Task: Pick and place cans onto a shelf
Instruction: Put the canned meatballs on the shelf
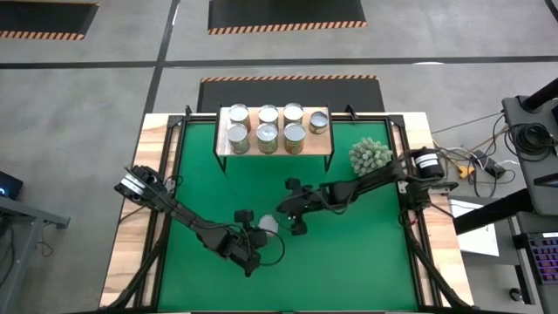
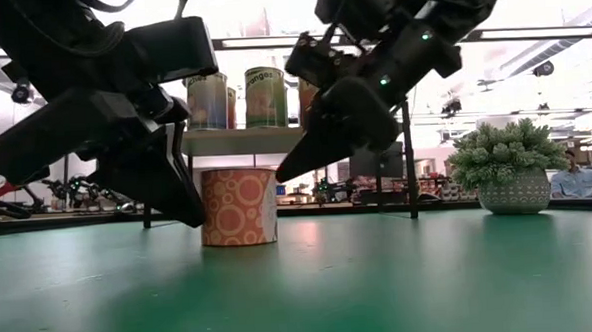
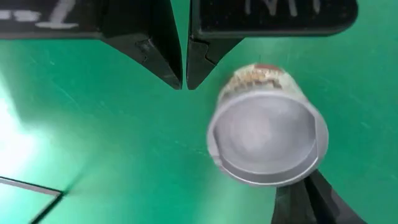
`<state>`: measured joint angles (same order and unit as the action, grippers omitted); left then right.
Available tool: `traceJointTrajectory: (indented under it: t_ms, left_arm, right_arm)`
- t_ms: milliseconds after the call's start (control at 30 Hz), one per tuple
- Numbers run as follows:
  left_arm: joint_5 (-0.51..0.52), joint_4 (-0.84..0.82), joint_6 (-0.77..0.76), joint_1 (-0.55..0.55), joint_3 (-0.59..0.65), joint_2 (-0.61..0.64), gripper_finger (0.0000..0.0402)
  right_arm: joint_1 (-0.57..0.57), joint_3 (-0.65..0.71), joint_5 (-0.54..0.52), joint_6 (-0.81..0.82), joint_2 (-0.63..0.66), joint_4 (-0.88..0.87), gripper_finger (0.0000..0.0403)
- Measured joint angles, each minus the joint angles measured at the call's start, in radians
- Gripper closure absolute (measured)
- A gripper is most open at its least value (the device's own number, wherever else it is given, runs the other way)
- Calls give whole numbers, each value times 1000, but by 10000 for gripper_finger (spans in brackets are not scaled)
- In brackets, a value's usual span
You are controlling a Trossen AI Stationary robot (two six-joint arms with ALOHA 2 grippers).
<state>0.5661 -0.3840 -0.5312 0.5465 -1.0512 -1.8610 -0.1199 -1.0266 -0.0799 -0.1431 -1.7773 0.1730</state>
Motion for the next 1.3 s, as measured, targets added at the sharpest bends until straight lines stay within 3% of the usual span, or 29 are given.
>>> traceJointTrajectory:
  t_ms: [200,367,567,900,1067,1200,1300]
  left_arm:
    - [15,-14,-1,0,0,1,402]
    - [74,-77,-42,-1,0,1,402]
    - [152,-168,-128,-2,1,3,401]
    - [61,-30,-83,11,0,3,401]
    - [118,-41,-51,10,0,0,401]
    - [156,-124,-88,7,0,0,401]
    - [183,-157,-128,7,0,-1,401]
  right_arm:
    - [-7,-69,27,-28,-63,-45,390]
    - [-16,-113,63,-28,-67,-197,390]
    - [-50,-114,123,-38,-51,-220,390]
    - [-35,-103,-58,-67,-55,-155,390]
    - [-31,-93,-5,-78,-53,-94,390]
    - [-48,-93,93,-72,-51,-135,390]
    - [-66,-91,107,-54,-51,-176,390]
